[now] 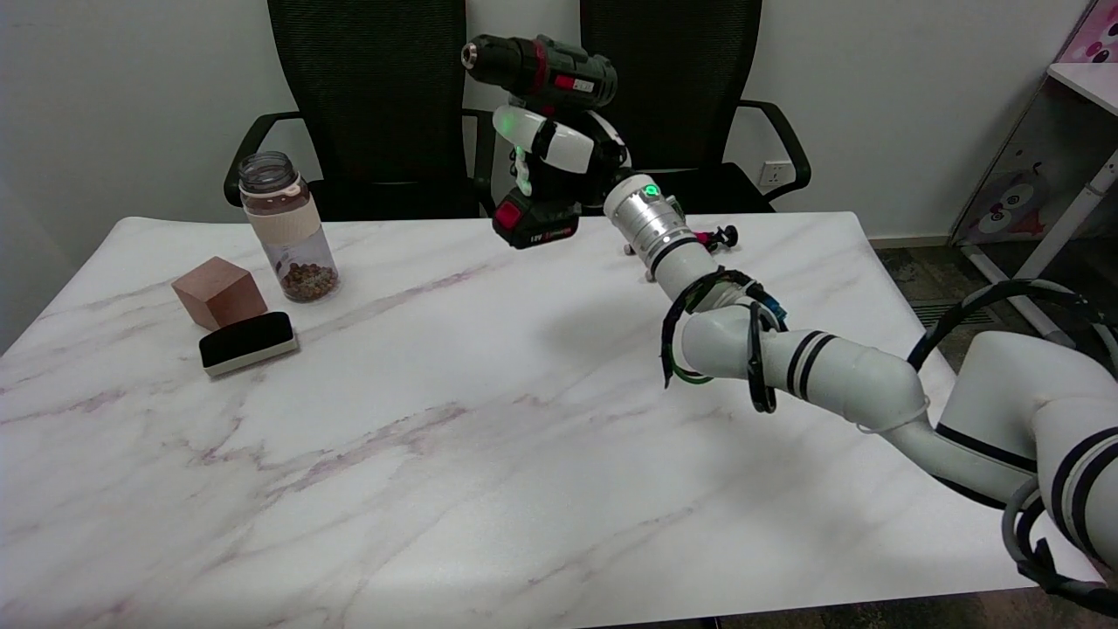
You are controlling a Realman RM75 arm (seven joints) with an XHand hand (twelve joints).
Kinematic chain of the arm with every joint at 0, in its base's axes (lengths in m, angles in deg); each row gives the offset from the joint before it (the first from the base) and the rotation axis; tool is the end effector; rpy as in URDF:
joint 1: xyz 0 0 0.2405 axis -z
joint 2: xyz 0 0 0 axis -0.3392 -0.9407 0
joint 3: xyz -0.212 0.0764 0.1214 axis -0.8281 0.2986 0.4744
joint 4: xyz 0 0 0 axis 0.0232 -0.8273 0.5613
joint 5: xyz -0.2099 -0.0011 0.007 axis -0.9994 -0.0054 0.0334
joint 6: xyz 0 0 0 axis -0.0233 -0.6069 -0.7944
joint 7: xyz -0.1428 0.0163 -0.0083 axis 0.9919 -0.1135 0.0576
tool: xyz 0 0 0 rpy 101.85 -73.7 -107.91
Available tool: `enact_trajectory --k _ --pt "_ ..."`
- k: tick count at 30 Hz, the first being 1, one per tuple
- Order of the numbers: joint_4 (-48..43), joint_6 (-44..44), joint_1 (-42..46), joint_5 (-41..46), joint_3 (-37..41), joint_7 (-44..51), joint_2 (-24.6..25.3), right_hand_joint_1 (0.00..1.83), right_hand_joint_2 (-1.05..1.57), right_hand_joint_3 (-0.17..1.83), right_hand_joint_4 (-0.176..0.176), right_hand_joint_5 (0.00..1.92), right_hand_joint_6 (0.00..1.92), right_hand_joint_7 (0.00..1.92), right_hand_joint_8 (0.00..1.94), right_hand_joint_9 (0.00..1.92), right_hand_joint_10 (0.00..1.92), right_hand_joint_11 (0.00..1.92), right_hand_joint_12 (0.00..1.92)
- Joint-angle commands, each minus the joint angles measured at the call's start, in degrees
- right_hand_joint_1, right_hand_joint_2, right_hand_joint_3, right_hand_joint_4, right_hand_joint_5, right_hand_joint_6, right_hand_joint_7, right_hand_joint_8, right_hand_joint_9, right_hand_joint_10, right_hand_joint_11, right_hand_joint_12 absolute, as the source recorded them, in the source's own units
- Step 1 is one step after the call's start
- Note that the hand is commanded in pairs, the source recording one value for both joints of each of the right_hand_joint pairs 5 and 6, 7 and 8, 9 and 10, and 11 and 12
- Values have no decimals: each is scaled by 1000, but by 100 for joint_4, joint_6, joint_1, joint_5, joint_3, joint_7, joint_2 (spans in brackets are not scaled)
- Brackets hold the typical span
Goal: Pick up the power screwdriver.
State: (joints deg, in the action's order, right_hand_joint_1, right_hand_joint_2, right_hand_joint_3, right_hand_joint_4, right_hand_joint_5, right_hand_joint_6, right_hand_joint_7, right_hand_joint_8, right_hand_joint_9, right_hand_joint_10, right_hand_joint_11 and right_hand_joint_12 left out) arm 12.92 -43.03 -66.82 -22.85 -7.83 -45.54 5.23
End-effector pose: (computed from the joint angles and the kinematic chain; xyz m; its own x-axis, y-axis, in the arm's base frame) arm -0.1942 -0.4999 0.2619 -0.1421 -0.1715 0.9749 -0.9595 -0.2180 -0.1782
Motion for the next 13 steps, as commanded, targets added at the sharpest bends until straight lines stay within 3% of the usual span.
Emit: enact_trajectory --k 1,13 --pt "580 -278 57 33 -31 47 -205 985 1078 849 176 1920 1920 1920 1920 1920 1920 1920 1920" --pt "974 -316 365 41 4 108 -113 973 1057 878 175 1917 1917 1917 1917 1917 1917 1917 1917"
